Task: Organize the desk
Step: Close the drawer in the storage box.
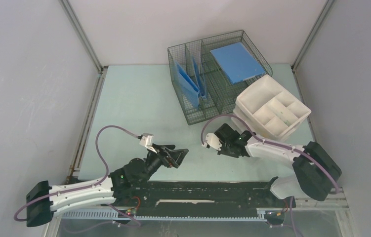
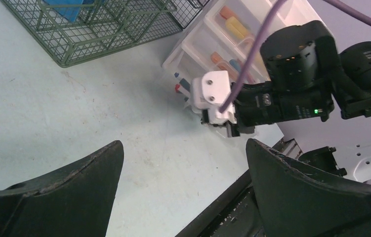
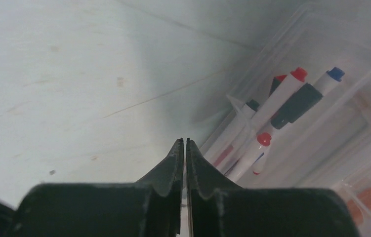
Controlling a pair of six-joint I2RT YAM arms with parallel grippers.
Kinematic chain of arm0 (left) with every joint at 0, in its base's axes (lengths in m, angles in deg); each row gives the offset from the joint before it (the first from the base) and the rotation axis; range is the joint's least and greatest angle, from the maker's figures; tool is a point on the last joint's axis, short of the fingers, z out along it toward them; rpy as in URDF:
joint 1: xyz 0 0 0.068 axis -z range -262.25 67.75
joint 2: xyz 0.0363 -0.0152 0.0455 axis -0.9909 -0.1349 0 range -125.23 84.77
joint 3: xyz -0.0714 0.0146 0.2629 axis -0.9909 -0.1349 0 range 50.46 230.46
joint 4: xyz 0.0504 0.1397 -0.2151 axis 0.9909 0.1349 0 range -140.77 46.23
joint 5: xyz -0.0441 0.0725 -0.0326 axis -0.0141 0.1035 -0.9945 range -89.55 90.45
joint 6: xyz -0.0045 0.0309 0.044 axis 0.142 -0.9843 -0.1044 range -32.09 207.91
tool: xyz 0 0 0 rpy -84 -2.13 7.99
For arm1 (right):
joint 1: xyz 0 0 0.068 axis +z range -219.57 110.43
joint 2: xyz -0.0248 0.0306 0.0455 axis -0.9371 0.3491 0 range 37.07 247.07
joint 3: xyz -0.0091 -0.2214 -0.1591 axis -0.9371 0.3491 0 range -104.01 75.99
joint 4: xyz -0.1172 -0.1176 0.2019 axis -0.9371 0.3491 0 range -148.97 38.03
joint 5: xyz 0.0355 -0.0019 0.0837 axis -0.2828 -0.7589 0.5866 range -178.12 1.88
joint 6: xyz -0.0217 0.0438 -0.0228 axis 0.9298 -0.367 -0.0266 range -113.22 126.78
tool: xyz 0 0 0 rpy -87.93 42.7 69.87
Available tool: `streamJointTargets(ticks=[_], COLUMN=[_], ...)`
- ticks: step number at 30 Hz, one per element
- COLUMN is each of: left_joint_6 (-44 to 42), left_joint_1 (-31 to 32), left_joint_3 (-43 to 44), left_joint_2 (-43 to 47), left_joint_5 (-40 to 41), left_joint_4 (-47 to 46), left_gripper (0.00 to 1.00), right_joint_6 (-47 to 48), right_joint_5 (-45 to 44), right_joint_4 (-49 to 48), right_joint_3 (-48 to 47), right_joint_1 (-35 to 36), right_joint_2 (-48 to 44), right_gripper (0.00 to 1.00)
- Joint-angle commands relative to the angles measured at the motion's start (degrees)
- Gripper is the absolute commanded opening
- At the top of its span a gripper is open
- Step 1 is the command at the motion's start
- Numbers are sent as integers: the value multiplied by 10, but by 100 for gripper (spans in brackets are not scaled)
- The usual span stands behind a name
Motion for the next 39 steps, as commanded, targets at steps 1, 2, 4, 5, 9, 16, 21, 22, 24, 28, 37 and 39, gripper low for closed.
streamJointTargets(ticks=[1, 2, 4, 5, 9, 16, 21, 22, 24, 28, 37, 39], left_joint_6=[8, 8, 8, 8, 10, 11, 11, 11, 11, 5, -47, -64], left_joint_1=[-3, -4, -3, -3, -3, -3, -3, -3, -3, -3, -31, -53], left_joint_3=[-2, -3, -3, -3, -4, -7, -6, -7, -7, -3, 86, 117], left_joint_2=[9, 10, 10, 10, 10, 13, 16, 17, 19, 24, 31, 32], left_joint_5=[15, 15, 16, 16, 15, 11, 7, 7, 6, 4, -19, -42], left_joint_4=[-4, -4, -4, -4, -4, -7, -7, -8, -7, -4, 95, 129], left_gripper=[100, 100, 100, 100, 100, 100, 100, 100, 100, 100, 100, 100], right_joint_6=[-22, -23, -23, -22, -18, -23, -28, -28, -28, -20, 39, 35], right_joint_5=[-120, -132, -152, -159, -183, -189, -157, -135, -80, 47, 283, 315], right_joint_4=[-42, -45, -54, -59, -73, -75, -58, -47, -18, 73, 220, 237], right_joint_3=[2, 2, 2, 1, 2, 1, 1, 1, -3, -39, -150, -191], right_joint_1=[-24, -29, -40, -46, -67, -91, -95, -93, -87, -87, -124, -149], right_joint_2=[37, 42, 47, 47, 42, 36, 11, -2, -33, -100, -301, -329], right_gripper=[12, 13, 17, 19, 32, 49, 53, 53, 55, 56, 63, 67])
